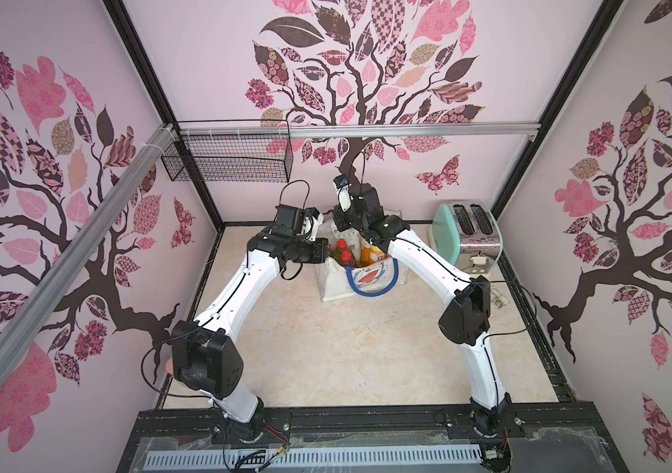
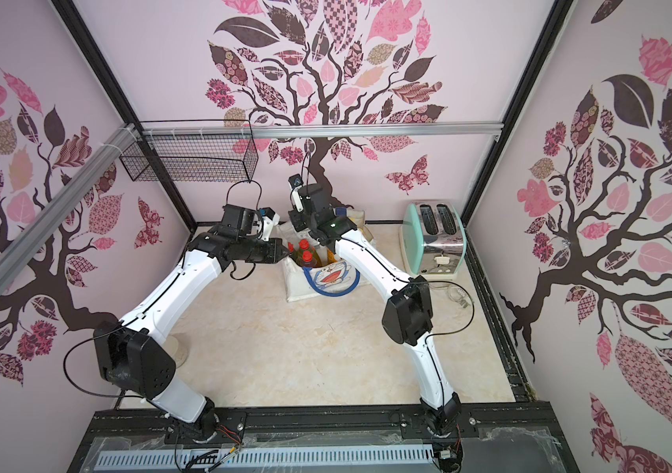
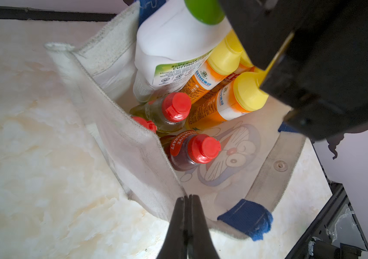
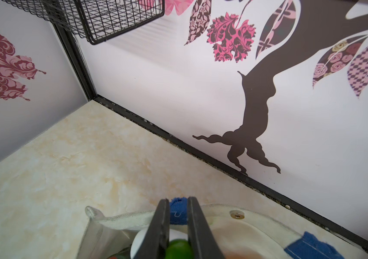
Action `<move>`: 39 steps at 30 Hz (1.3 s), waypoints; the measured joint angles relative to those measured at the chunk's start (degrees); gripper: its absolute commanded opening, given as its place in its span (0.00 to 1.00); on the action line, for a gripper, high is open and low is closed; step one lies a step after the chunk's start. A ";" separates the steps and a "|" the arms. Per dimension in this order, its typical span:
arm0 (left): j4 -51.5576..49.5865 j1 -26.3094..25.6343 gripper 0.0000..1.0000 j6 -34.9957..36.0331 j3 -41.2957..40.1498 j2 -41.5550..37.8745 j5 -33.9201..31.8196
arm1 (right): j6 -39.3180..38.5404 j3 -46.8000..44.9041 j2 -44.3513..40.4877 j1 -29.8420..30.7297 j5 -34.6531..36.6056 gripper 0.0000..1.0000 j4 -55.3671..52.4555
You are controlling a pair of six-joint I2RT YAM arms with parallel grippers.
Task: Pack dish soap into the shopping bag
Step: Place the bottle of dish soap in the shopping bag.
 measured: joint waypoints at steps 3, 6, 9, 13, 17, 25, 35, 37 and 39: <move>0.00 0.00 0.00 0.00 0.00 -0.04 -0.24 | 0.70 -2.84 0.00 -0.13 -0.02 0.00 2.19; 0.09 0.00 0.00 -0.02 -0.07 -0.04 -0.26 | 1.22 -5.07 0.00 -0.24 0.02 0.00 3.28; 0.13 0.00 0.00 -0.04 -0.09 -0.07 -0.26 | 1.81 -6.51 0.00 -0.39 0.00 0.00 4.72; 0.13 0.00 0.00 -0.04 -0.09 -0.07 -0.26 | 2.73 -8.48 0.00 -0.52 0.00 0.00 6.47; 0.13 0.00 0.00 -0.02 -0.09 -0.07 -0.28 | 3.65 -10.54 -0.02 -0.72 -0.46 0.00 8.02; 0.17 0.00 0.00 -0.02 -0.09 -0.07 -0.52 | 6.32 -14.78 -0.31 -1.66 -1.79 0.08 11.58; 0.22 0.00 0.00 -0.02 -0.09 -0.07 -0.79 | 7.78 -17.86 -2.05 -1.79 -2.84 0.45 13.38; 0.24 0.00 0.00 -0.02 -0.09 -0.07 -0.87 | 7.82 -17.86 -2.05 -1.73 -3.08 0.49 13.38; 0.26 0.00 0.00 -0.02 -0.09 -0.07 -0.87 | 7.85 -17.84 -2.05 -1.73 -3.41 0.52 13.31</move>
